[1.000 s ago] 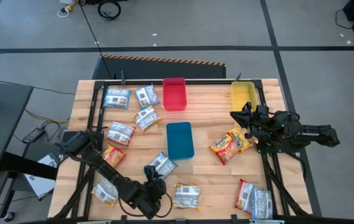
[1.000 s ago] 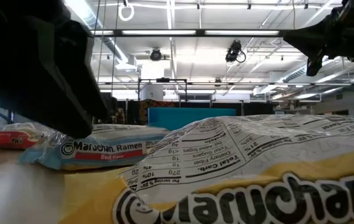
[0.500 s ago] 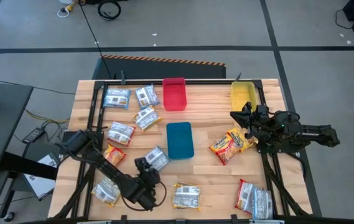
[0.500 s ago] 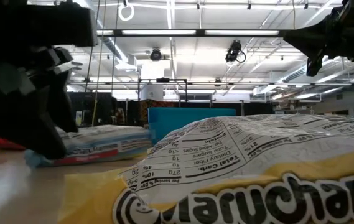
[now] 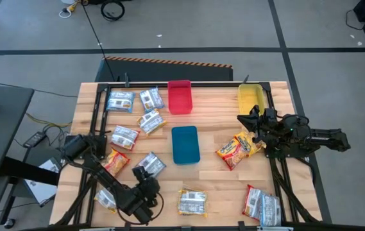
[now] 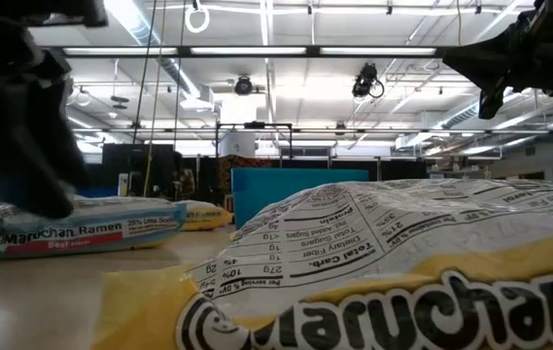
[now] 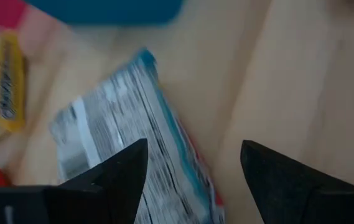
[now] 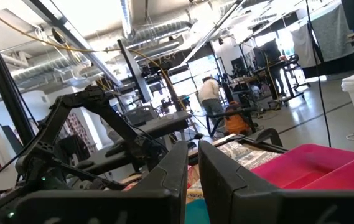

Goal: Sort Maruchan noodles
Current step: Put the blue noodle pack into the blue bin

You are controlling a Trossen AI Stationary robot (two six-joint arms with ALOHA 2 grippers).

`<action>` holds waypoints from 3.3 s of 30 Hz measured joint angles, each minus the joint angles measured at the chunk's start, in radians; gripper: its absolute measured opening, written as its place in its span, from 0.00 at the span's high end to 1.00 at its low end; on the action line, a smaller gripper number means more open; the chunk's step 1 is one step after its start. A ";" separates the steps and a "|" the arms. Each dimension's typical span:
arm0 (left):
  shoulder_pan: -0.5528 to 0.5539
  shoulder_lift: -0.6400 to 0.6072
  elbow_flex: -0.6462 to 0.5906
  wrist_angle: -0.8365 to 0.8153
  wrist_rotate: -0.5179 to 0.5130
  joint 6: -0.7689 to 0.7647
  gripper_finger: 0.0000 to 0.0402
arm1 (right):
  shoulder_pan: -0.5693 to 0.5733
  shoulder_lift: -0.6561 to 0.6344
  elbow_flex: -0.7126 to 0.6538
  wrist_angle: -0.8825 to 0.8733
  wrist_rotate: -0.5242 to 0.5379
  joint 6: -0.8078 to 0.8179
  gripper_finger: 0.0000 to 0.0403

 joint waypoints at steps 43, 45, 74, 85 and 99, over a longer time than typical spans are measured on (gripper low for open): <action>0.166 -0.460 -0.103 0.082 0.278 0.285 0.95 | 0.000 0.000 0.000 0.000 0.000 -0.001 0.89; 0.186 -0.517 -0.103 0.146 0.323 0.354 0.95 | 0.000 0.000 0.000 0.000 0.000 0.000 0.89; 0.954 -0.282 -0.101 0.769 1.204 0.889 0.95 | 0.000 0.000 0.000 0.000 -0.001 -0.001 0.89; 1.047 -0.256 -0.101 0.769 1.326 0.916 0.95 | 0.000 0.000 0.000 0.000 0.000 0.000 0.89; 1.038 -0.257 -0.101 0.705 1.213 0.952 0.95 | -0.001 0.000 0.000 0.002 0.000 0.014 0.89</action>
